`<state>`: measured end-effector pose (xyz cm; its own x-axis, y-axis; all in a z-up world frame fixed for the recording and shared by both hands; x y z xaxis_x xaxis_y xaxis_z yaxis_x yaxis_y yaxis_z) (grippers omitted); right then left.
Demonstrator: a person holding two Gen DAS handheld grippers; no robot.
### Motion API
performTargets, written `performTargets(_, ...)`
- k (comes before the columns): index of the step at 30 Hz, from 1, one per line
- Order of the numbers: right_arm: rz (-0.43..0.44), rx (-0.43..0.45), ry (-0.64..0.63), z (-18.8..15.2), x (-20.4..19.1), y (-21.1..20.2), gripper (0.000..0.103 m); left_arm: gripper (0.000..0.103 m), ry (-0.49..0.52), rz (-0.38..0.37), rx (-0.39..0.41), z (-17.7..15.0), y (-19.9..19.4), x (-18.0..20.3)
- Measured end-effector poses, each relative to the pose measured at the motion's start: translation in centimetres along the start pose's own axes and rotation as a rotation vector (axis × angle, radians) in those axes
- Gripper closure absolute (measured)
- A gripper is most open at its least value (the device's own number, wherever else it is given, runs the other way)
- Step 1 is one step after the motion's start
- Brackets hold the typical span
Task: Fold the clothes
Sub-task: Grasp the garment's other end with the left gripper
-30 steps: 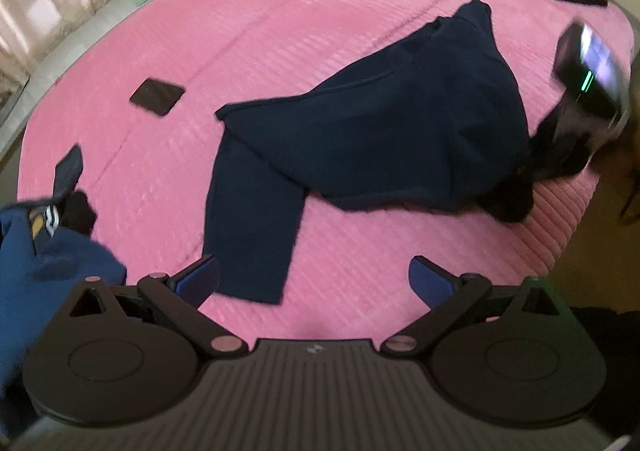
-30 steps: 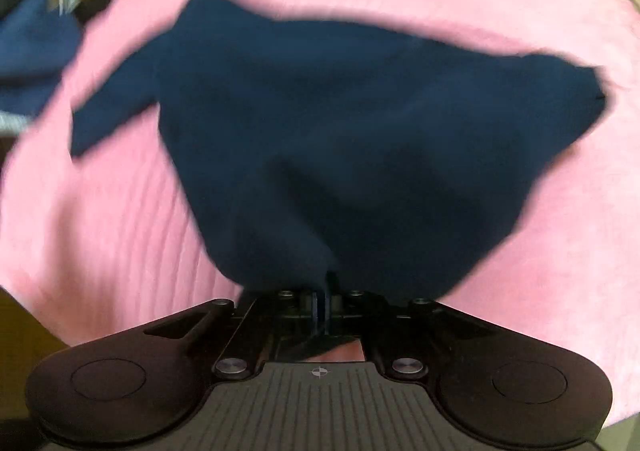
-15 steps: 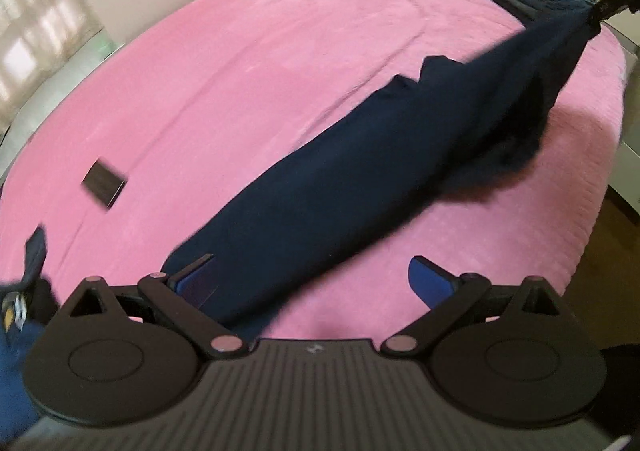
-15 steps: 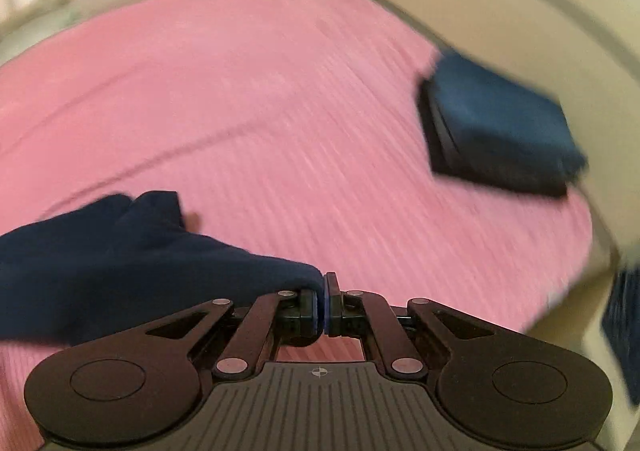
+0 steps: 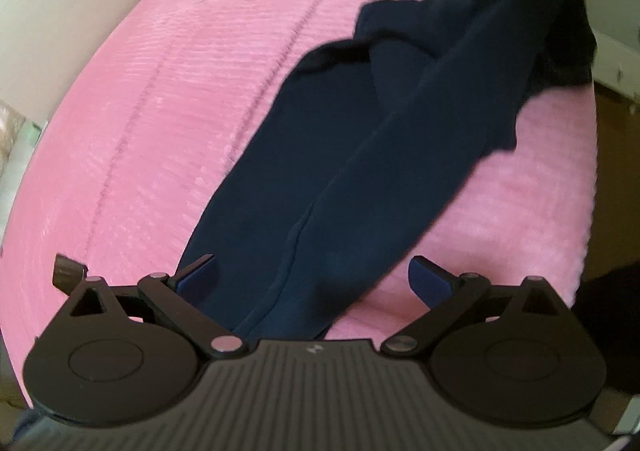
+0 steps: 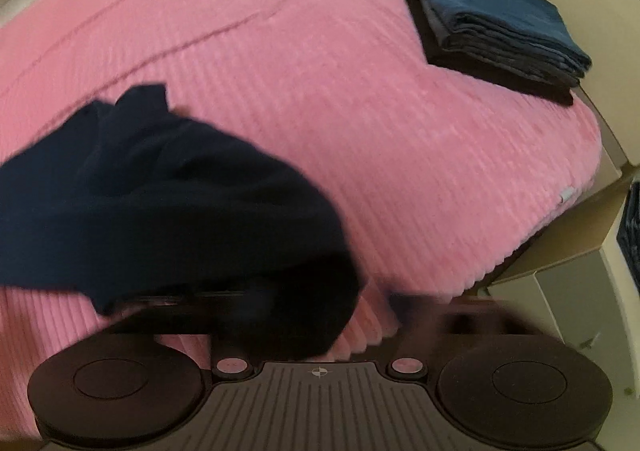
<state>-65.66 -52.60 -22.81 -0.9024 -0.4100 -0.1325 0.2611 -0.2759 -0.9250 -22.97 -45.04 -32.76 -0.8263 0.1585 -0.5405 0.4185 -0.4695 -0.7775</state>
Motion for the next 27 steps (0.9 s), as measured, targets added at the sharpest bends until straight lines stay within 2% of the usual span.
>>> performTargets(5, 0.032, -0.047, -0.031, -2.4, -1.7, 1.7, 0.015, 0.010, 0.129, 0.080, -0.009, -3.1, 1.8, 0.0)
performTargets(11, 0.008, -0.053, -0.065, -4.6, -4.0, 5.4, 0.015, 0.011, 0.313, 0.095, -0.010, -7.8, 6.8, 0.7)
performTargets(14, -0.052, -0.038, -0.073, -5.0, -3.8, 6.9, 0.015, 0.039, 0.420, 0.101, 0.007, -9.7, 9.7, 1.0)
performTargets(15, -0.086, -0.030, -0.071, -4.9, -3.4, 7.1, 0.015, 0.060, 0.420, 0.095, 0.004, -10.0, 10.3, 0.6)
performTargets(16, -0.120, -0.024, -0.064, -4.8, -2.7, 7.2, 0.015, 0.076, 0.390, 0.082, 0.001, -10.0, 10.5, -0.1)
performTargets(18, -0.179, -0.008, -0.033, -4.5, -1.3, 7.2, 0.015, 0.091, 0.296, 0.055, 0.001, -9.5, 10.2, -1.9)
performTargets(22, -0.163, 0.038, 0.024, -3.6, 0.7, 6.9, 0.015, 0.096, 0.091, 0.056, 0.023, -7.4, 7.1, -7.2)
performTargets(27, -0.113, 0.033, -0.104, -2.1, 1.7, 8.3, 0.015, 0.096, -0.058, 0.179, 0.103, -4.4, 1.9, -14.5)
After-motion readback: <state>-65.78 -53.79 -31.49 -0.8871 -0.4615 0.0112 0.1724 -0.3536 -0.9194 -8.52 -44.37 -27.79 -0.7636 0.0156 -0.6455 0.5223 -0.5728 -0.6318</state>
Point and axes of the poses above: each gripper's, at about its wrist camera, not at the fingertips, and y roughly the way its jaws point, x to its right, z to its top, the point moved 8 cm from there along y, roughly the way its jaws point, and after that the axes turned 12 degrees about z, right-handed, at the moved point
